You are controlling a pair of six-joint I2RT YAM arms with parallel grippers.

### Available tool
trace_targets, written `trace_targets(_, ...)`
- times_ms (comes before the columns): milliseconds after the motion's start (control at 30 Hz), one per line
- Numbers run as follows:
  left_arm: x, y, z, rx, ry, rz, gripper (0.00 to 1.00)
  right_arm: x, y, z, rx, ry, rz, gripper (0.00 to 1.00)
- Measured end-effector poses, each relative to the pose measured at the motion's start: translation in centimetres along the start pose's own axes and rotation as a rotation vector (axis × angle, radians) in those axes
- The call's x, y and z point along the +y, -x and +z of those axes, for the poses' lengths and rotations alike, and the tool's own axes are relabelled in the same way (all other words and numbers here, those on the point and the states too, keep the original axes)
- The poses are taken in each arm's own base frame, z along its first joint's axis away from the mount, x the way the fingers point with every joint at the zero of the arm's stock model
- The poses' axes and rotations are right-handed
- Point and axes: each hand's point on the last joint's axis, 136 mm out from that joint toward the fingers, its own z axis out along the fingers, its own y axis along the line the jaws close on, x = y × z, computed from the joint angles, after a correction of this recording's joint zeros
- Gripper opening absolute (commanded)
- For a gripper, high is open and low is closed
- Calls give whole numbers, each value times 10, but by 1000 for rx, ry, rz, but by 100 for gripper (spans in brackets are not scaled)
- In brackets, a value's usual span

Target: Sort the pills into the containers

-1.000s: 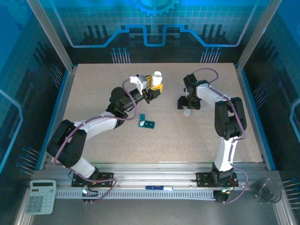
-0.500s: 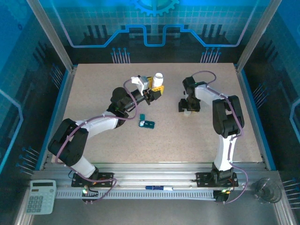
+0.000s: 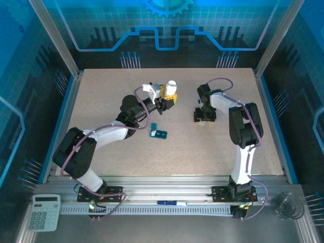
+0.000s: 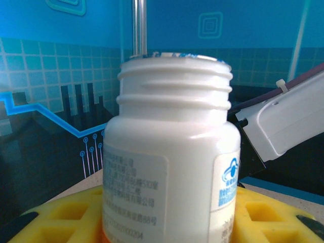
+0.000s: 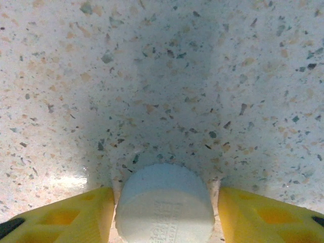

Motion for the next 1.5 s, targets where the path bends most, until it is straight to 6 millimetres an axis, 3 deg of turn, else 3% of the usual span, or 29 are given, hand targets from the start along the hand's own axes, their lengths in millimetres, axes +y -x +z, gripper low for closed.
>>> trace_targets(333, 0, -6, -2, 12, 1, -6, 0, -2, 0, 0, -1, -7, -10, 42)
trace_targets(667, 3, -28, -2, 50, 6, -26, 0, 7, 2, -13, -34, 45, -13, 43)
trace_targets(833, 4, -43, -2, 62, 7, -32, 0, 13, 8, -39, -80, 84, -16, 43)
trace_targets(1000, 5, -57, 0, 74, 2, -37, 0, 25, 25, -78, -149, 143, -23, 44)
trace_targets(1267, 10, -98, 2, 125, -3, -44, 0, 45, 53, -149, -265, 246, -42, 44)
trace_targets(1500, 13, -132, 3, 132, -10, -25, 0, 52, 58, -184, -291, 290, -55, 44)
